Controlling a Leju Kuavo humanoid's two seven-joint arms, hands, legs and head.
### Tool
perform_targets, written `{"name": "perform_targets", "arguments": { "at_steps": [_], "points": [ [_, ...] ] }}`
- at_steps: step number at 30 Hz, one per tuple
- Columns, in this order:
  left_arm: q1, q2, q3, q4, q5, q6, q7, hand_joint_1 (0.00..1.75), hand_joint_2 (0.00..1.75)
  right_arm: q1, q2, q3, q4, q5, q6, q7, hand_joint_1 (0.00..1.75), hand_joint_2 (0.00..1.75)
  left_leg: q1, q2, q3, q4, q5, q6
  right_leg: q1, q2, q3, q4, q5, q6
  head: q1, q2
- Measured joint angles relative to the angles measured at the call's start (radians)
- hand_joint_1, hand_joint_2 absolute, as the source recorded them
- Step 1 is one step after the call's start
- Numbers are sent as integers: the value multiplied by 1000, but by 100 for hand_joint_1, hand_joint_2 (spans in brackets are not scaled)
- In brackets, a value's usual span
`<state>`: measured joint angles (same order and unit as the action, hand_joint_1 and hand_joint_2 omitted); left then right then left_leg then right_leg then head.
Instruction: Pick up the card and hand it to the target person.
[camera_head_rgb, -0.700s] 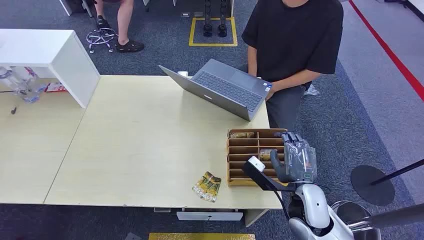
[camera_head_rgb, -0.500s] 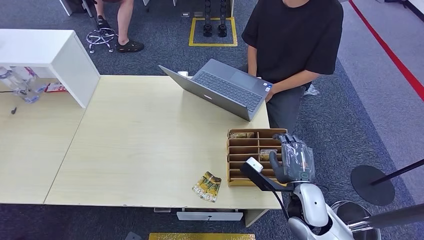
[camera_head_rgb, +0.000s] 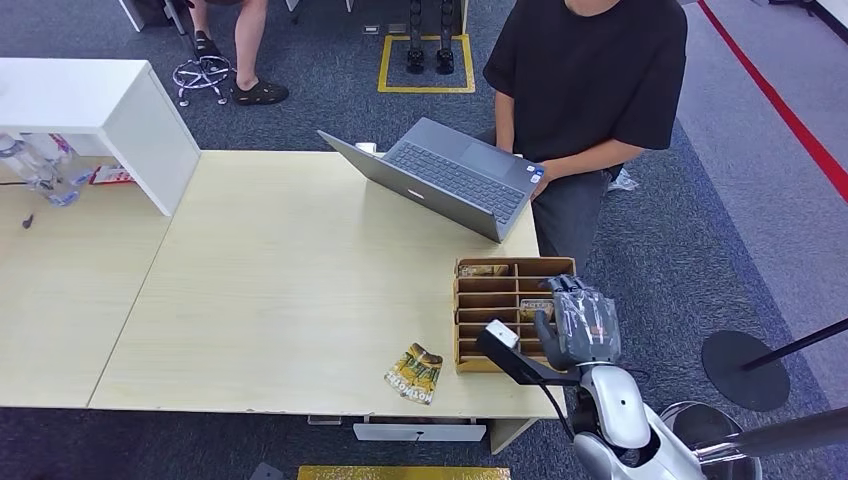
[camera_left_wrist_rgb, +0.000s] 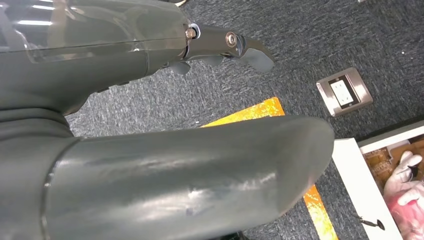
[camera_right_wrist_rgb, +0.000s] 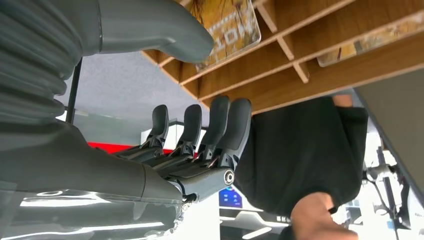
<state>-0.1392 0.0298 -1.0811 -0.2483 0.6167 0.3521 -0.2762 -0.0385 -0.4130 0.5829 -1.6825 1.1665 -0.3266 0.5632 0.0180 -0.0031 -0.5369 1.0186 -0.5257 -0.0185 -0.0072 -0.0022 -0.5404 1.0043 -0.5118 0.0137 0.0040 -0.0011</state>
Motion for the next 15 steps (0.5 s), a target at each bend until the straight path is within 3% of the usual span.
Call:
{"name": "perform_targets", "arguments": {
  "at_steps": [7, 15],
  "points": [
    [0, 0, 0, 0, -3, -3, 0, 0, 0, -7, 1, 8, 33, -12, 1, -10, 86, 175, 0, 0, 0, 0, 0, 0, 0, 0, 0, 0, 0, 0, 0, 0],
    [-1, 0, 0, 0, -5, -7, 1, 0, 0, -17, 3, 21, 66, -17, 6, -12, 92, 175, 0, 0, 0, 0, 0, 0, 0, 0, 0, 0, 0, 0, 0, 0]
  ]
}}
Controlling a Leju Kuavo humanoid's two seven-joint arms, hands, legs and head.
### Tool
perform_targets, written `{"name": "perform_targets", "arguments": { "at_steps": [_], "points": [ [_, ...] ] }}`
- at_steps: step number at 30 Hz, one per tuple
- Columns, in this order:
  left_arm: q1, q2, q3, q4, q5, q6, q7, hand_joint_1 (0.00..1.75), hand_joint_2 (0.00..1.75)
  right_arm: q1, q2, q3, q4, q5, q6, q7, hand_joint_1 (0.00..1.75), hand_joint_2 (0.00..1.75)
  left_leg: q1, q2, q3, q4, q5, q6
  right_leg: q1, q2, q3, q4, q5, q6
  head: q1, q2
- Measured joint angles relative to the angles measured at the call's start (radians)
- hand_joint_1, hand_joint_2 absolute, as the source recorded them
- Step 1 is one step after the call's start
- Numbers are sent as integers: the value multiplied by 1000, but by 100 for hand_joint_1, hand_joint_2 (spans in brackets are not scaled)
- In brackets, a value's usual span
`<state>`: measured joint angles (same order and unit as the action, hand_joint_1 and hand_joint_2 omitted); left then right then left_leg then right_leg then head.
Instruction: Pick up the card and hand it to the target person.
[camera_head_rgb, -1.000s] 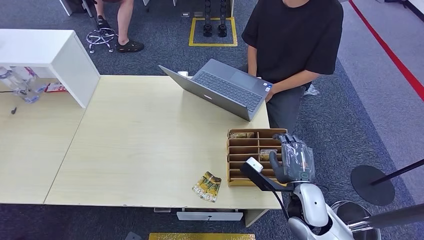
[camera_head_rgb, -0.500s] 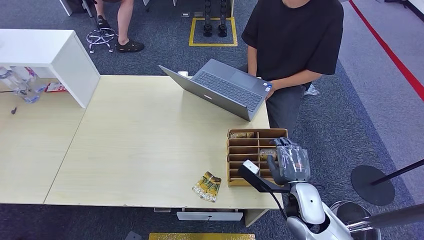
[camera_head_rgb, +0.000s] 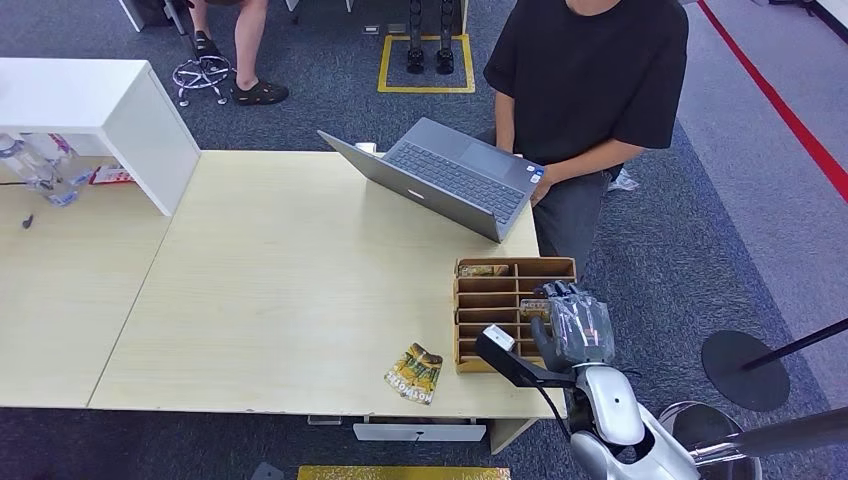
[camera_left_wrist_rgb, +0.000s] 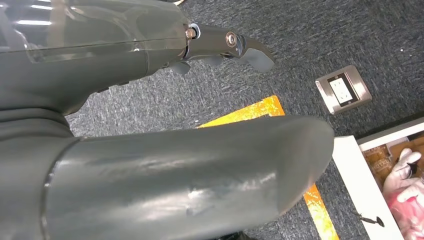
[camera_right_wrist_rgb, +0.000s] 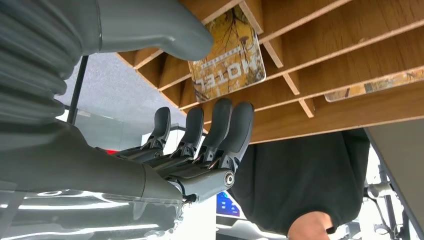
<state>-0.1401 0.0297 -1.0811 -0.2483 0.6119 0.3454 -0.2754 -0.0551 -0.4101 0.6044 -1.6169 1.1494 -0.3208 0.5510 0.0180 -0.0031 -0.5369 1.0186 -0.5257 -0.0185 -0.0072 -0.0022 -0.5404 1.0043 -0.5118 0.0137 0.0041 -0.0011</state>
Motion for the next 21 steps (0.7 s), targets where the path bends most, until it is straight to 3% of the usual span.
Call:
{"name": "perform_targets", "arguments": {
  "at_steps": [21],
  "points": [
    [-1, 0, 0, 0, -3, 0, 0, 0, 0, -17, 0, 10, 48, -4, 5, -5, 120, 175, 0, 0, 0, 0, 0, 0, 0, 0, 0, 0, 0, 0, 0, 0]
  ]
}}
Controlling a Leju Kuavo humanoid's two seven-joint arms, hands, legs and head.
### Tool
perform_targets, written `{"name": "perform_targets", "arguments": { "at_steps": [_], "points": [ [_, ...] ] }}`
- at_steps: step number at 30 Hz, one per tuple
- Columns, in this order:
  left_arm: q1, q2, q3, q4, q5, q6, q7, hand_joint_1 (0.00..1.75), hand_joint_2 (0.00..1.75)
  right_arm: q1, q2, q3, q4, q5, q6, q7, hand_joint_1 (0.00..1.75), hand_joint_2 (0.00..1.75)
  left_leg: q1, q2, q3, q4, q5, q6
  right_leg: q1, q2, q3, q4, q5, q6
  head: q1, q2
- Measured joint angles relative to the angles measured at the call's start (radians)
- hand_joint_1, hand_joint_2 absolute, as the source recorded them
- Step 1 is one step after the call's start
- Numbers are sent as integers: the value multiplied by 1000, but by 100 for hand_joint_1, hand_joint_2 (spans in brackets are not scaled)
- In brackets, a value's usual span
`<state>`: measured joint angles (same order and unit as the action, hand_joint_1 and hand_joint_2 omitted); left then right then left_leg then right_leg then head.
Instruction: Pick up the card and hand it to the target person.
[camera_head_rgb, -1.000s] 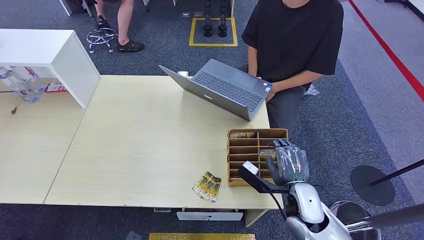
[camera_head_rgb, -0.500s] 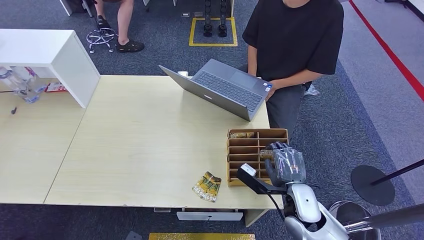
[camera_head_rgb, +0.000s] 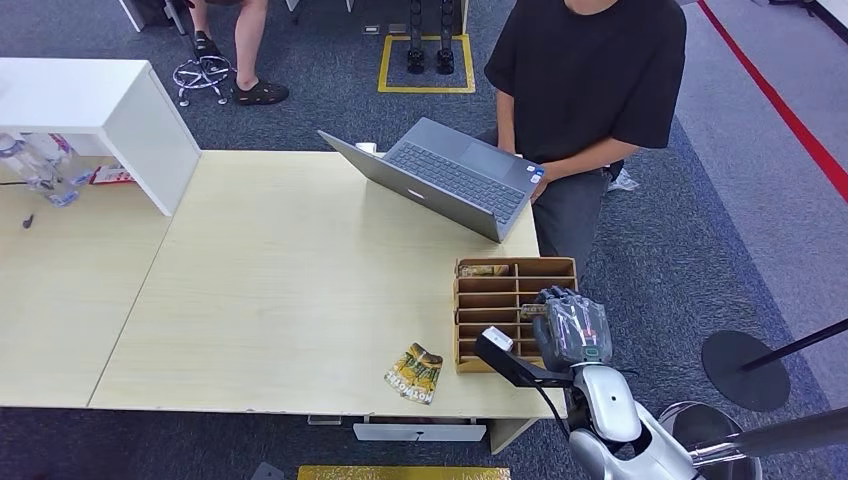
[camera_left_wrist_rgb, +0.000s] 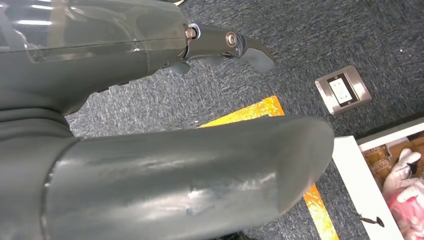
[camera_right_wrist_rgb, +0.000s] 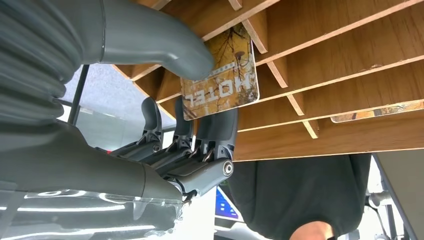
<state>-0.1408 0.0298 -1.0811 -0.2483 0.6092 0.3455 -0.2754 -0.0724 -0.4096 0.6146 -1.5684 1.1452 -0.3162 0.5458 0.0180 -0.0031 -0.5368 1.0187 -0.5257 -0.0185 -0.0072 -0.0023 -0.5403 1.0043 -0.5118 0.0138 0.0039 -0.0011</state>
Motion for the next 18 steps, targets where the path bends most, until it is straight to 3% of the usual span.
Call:
{"name": "perform_targets", "arguments": {
  "at_steps": [18],
  "points": [
    [0, 0, 0, 0, 0, 0, 1, 0, 0, -6, 1, 1, 5, 0, -13, 0, 140, 175, 0, 0, 0, 0, 0, 0, 0, 0, 0, 0, 0, 0, 0, 0]
  ]
}}
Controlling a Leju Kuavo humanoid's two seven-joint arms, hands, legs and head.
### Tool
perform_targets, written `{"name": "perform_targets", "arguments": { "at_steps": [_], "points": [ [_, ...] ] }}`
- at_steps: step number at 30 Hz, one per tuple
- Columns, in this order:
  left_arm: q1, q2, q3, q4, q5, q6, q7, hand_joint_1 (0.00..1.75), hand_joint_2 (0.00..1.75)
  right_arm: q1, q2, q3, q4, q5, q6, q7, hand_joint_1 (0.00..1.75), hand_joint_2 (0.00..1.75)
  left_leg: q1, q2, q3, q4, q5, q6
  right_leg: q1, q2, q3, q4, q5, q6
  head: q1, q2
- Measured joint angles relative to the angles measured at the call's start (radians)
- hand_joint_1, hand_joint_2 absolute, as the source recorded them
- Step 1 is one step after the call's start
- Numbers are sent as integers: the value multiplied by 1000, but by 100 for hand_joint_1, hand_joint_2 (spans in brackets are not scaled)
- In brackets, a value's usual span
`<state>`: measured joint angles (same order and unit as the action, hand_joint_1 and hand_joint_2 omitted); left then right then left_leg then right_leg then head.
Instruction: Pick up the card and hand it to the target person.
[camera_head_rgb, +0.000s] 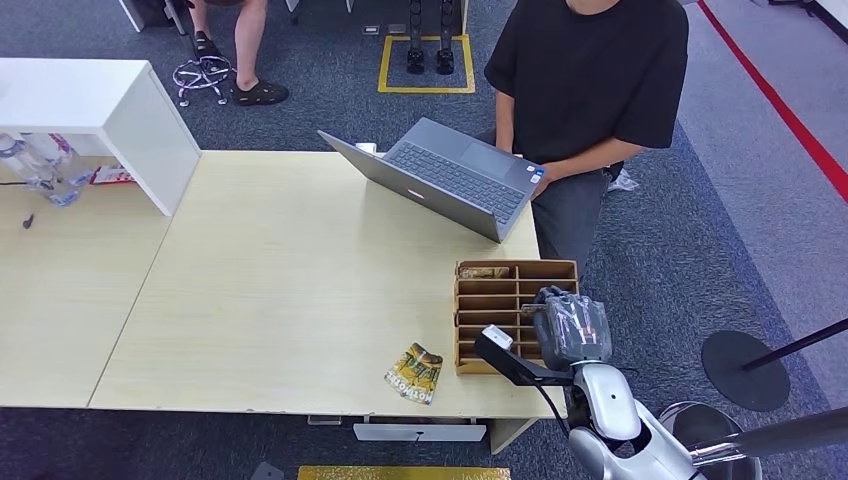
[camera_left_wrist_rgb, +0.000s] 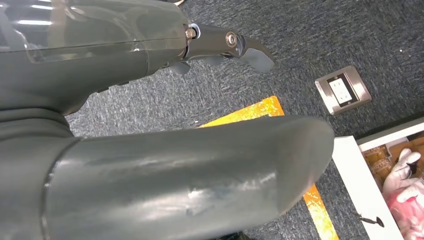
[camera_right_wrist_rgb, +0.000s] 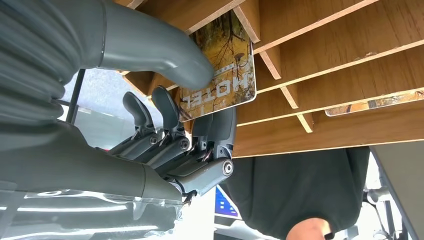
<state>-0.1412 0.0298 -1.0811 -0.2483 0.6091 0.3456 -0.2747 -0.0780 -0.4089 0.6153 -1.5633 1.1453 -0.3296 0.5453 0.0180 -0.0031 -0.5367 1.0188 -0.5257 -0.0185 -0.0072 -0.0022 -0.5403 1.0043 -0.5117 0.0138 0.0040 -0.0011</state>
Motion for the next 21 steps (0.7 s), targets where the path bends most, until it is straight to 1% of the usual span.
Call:
{"name": "perform_targets", "arguments": {
  "at_steps": [12, 21],
  "points": [
    [0, 0, 0, 0, 0, 0, 0, 0, 0, 0, 0, 0, 1, 2, -8, -1, 140, 175, 0, 0, 0, 0, 0, 0, 0, 0, 0, 0, 0, 0, 0, 0],
    [0, 0, 0, 0, 0, 0, 0, 0, 0, 0, 0, 0, 5, -14, -31, -5, 158, 175, 0, 0, 0, 0, 0, 0, 0, 0, 0, 0, 0, 0, 0, 0]
  ]
}}
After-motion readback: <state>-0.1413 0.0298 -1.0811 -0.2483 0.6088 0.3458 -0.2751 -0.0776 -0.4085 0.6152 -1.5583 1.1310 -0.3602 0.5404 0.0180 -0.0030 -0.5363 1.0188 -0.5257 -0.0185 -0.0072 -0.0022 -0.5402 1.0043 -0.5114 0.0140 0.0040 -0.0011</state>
